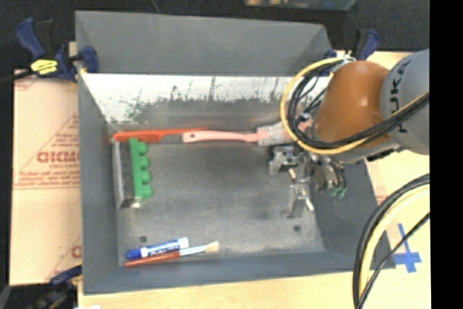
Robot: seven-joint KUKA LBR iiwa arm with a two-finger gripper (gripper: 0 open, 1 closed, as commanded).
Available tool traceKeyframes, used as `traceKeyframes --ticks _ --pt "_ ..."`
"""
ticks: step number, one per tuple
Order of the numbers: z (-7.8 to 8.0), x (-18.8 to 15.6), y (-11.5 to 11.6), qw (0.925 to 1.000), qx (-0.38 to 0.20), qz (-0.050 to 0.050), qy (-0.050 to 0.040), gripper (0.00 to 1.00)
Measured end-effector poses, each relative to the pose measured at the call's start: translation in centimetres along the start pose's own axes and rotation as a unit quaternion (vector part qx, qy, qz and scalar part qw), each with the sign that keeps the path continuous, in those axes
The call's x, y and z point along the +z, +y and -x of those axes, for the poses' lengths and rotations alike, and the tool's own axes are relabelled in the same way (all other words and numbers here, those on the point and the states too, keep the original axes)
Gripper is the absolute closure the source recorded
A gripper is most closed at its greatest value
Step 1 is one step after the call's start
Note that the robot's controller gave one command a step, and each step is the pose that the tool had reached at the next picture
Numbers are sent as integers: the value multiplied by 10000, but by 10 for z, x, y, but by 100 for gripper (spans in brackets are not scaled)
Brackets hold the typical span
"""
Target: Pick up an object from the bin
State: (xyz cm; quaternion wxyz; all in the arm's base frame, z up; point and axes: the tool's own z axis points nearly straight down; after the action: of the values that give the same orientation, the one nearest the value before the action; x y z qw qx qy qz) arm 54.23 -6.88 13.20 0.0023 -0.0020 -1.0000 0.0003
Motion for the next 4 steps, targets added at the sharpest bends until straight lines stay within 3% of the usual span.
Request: traceKeyframes --ticks 1,2,3,4 --pt "2 -5 0 10000 -17 -5 -39 0" --pt "72 63 -12 9822 1880 7 -18 0" --pt "55 8 -40 9976 685 -7 -83 0" --pt "55 31 -82 9976 685 -4 -39 0"
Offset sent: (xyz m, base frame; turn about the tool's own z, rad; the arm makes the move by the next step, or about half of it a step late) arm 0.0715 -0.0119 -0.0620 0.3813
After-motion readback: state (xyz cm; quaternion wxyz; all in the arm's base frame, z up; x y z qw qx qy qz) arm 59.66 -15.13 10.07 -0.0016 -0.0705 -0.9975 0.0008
